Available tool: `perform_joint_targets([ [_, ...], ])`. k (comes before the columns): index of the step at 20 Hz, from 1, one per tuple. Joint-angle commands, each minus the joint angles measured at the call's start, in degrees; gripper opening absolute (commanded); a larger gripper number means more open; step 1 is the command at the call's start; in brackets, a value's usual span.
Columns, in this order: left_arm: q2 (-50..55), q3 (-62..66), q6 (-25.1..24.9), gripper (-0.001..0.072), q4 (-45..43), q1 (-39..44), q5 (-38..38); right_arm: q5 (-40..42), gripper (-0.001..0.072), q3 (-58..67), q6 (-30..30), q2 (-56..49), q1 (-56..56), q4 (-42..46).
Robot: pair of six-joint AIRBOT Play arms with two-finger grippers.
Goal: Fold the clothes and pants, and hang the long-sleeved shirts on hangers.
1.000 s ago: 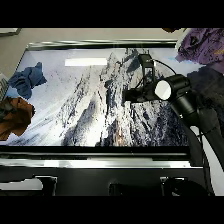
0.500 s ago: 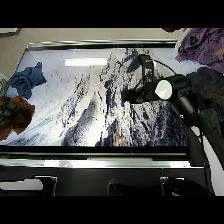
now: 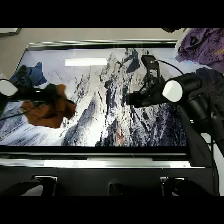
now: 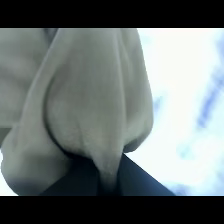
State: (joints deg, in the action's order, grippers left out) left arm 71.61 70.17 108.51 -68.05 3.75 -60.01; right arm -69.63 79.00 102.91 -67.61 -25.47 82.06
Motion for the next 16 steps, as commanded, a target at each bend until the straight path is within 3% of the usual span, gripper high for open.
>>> perform_joint_targets([
  [1, -0.6, 0.0, 6.8, 0.0015, 5.7, 18.0, 3.4, -6.6, 0.0096, 0.0, 0.0, 3.2, 0.0, 5.4],
  [5, 7.5, 0.0, 15.0, 0.0018, 5.7, 30.9, 13.7, -14.4, 0.0096, 0.0, -1.9, 6.1, 0.0, 8.7],
  [6, 9.8, 0.0, 17.5, 0.0083, 5.8, 32.0, 14.7, -15.3, 0.0097, 0.0, -2.4, 6.3, 0.0, 9.0],
  [7, 11.5, 0.0, 20.1, 0.0276, 7.0, 32.0, 14.6, -15.9, 0.0153, 0.0, -2.9, 6.3, 0.0, 9.5],
  [8, 12.1, 0.0, 20.5, 0.0411, 8.7, 31.3, 14.5, -15.6, 0.0268, 0.0, -3.1, 6.3, 0.0, 10.2],
  [10, 10.3, 0.0, 20.5, 0.0472, 9.6, 28.2, 13.6, -13.3, 0.0297, -0.1, -4.2, 6.3, 0.0, 13.1],
  [11, 8.3, 0.0, 18.9, 0.0473, 9.4, 25.7, 12.4, -12.6, 0.0297, -0.2, -4.0, 6.3, 0.0, 16.9],
  [13, 3.6, 0.0, 12.0, 0.0471, 9.4, 19.3, 8.8, -13.5, 0.0353, -2.2, 3.3, 6.3, 4.3, 22.8],
  [14, 1.5, 0.0, 8.5, 0.0471, 9.4, 15.7, 6.7, -12.4, 0.0343, -4.6, 5.2, 6.3, 9.0, 18.6],
  [16, -1.8, 0.0, 2.1, 0.0471, 9.4, 8.0, 2.0, -5.4, 0.0343, -13.8, 0.3, 6.3, 19.3, -3.4],
])
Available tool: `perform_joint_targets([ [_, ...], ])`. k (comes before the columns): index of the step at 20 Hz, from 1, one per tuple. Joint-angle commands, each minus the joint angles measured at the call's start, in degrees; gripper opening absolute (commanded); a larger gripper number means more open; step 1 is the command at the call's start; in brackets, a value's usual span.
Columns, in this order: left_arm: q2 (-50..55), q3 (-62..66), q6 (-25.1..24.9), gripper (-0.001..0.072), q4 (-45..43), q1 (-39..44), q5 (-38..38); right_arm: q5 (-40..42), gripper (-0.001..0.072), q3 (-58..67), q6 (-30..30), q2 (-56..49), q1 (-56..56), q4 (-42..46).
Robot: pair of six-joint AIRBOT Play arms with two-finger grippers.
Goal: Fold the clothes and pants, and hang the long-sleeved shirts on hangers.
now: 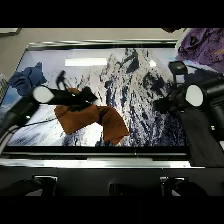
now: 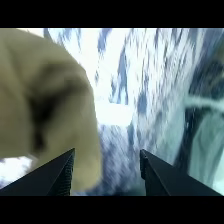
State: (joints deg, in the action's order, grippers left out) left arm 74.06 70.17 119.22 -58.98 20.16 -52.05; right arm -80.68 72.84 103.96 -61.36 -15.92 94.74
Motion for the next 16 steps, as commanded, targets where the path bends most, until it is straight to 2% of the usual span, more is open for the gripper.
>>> perform_joint_targets([
  [1, -5.1, 0.0, -11.4, 0.0470, 0.3, -12.2, -7.6, 9.4, 0.0343, -13.7, -6.2, 0.0, 13.3, -29.9],
  [2, -5.6, 0.0, -13.3, 0.0471, 0.3, -15.6, -9.1, 11.7, 0.0346, -19.2, -11.0, 0.0, 14.9, -40.1],
  [4, -5.5, 0.0, -15.8, 0.0471, 0.3, -21.5, -11.2, 15.8, 0.0387, -28.9, -15.5, -0.8, 13.9, -50.8],
  [7, -5.4, 0.0, -20.3, 0.0471, 0.2, -28.0, -10.9, 25.8, 0.0391, -37.3, -17.9, -2.2, 8.6, -53.8],
  [8, -5.4, 0.0, -21.3, 0.0470, 0.2, -29.8, -11.0, 28.6, 0.0420, -38.4, -18.0, -3.3, 6.9, -53.8],
  [10, -5.4, 0.0, -21.5, 0.0470, 0.3, -32.6, -11.0, 31.6, 0.0421, -38.6, -20.0, -6.6, 4.4, -55.0],
  [16, -5.4, 0.0, -21.6, 0.0469, 0.3, -35.1, -11.0, 35.9, 0.0414, -38.5, -36.2, -16.3, 3.1, -72.4],
])
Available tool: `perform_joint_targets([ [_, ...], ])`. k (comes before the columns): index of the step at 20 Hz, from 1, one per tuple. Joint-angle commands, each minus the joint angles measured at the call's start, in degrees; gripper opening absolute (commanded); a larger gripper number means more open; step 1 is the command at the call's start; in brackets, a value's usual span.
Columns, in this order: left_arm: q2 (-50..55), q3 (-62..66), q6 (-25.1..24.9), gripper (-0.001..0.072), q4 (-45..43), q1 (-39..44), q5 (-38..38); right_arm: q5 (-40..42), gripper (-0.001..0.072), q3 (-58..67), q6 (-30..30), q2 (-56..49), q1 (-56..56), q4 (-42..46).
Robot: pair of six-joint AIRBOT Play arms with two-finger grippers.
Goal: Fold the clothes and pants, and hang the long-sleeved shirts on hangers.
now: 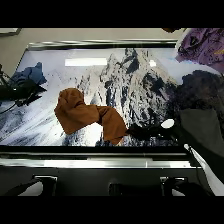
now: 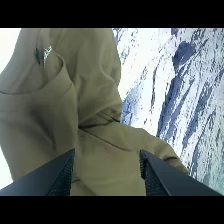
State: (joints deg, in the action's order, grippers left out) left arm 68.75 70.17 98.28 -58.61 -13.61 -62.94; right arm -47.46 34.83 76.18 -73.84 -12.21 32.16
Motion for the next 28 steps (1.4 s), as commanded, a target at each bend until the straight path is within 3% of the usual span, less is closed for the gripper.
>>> perform_joint_targets([
  [1, 0.0, 0.0, -0.6, 0.0469, -0.1, -1.3, -0.2, 2.7, 0.0396, -0.5, -9.4, -4.8, -0.6, -10.8],
  [2, 0.0, 0.0, -0.6, 0.0470, -0.1, -1.3, -0.7, 2.9, 0.0370, -0.5, -9.6, -5.7, -0.6, -10.7],
  [4, 0.0, -0.4, -0.3, 0.0470, -0.5, -1.7, -1.2, 3.2, 0.0243, -0.5, -11.2, -6.2, -0.6, -10.7],
  [6, 0.0, -1.8, -0.4, 0.0471, -0.5, -3.5, -1.9, 2.6, 0.0031, 0.0, -11.5, -6.1, -0.6, -10.2],
  [11, 0.3, -11.3, -5.7, 0.0471, -0.5, -9.5, 0.3, -0.9, 0.0031, 3.5, -8.9, -3.1, -0.6, -6.4],
  [14, 3.1, -17.2, -8.0, 0.0470, 0.0, -8.9, 4.8, -1.3, 0.0031, 4.0, -3.7, -0.5, -0.6, -0.9],
  [18, 10.5, -18.5, -11.9, 0.0470, 2.9, -5.8, 8.5, -4.5, 0.0032, 4.0, -3.0, 0.3, -0.6, 0.5],
  [24, 17.4, -18.3, -12.4, 0.0466, 6.4, -1.6, 12.3, -4.9, 0.0032, 4.0, -1.9, 1.4, -0.6, 0.7],
  [27, 18.5, -18.3, -12.4, 0.0445, 8.2, 0.5, 14.8, -4.9, 0.0031, 4.2, -0.7, 3.6, -0.6, 2.3],
  [28, 18.7, -18.3, -12.4, 0.0406, 8.6, 1.4, 15.5, -5.0, 0.0031, 4.6, 0.3, 4.2, -0.6, 3.8],
])
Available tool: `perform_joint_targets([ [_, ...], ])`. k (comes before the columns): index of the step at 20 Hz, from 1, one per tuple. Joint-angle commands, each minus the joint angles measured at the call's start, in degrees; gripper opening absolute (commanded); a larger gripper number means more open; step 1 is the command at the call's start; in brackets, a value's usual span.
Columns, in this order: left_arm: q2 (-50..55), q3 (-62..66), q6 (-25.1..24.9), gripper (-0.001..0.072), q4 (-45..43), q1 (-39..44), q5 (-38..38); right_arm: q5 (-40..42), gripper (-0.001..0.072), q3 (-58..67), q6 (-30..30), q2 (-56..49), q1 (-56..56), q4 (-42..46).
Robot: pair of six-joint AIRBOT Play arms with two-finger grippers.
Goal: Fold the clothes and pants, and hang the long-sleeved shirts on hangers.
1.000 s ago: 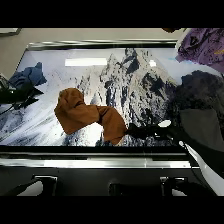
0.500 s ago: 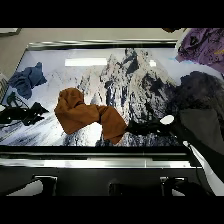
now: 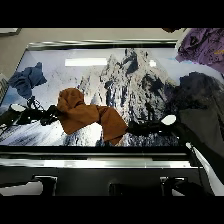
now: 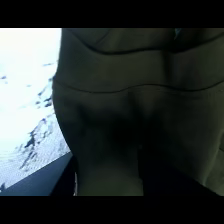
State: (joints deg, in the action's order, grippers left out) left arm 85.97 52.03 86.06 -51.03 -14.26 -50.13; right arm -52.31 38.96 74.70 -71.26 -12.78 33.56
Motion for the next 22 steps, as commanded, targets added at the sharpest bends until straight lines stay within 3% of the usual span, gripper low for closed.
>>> perform_joint_targets([
  [1, 1.5, -0.1, -0.2, 0.0224, 1.2, 2.7, 3.3, -0.1, 0.0031, 1.1, 2.6, 2.1, 0.0, 3.9],
  [2, 1.4, 0.3, -0.4, 0.0021, 1.7, 3.1, 3.2, -0.2, 0.0031, 2.2, 3.4, 2.4, 0.0, 5.6],
  [8, -8.8, 16.0, -0.6, 0.0013, -3.0, 2.1, 1.1, -3.3, 0.0031, 26.4, 11.0, 2.5, 0.0, 30.2],
  [13, -22.0, 38.9, 6.9, 0.0013, -16.4, 1.1, -2.2, -12.3, 0.0031, 56.7, 11.7, 3.9, 0.0, 46.4],
  [17, -32.8, 49.0, 13.8, 0.0013, -24.8, 1.1, -4.4, -17.1, 0.0031, 70.7, 11.7, 11.1, 0.0, 53.1],
  [22, -47.1, 49.6, 21.6, 0.0013, -36.5, 1.1, -7.2, -21.1, 0.0031, 72.4, 12.2, 24.6, 0.0, 53.3],
])
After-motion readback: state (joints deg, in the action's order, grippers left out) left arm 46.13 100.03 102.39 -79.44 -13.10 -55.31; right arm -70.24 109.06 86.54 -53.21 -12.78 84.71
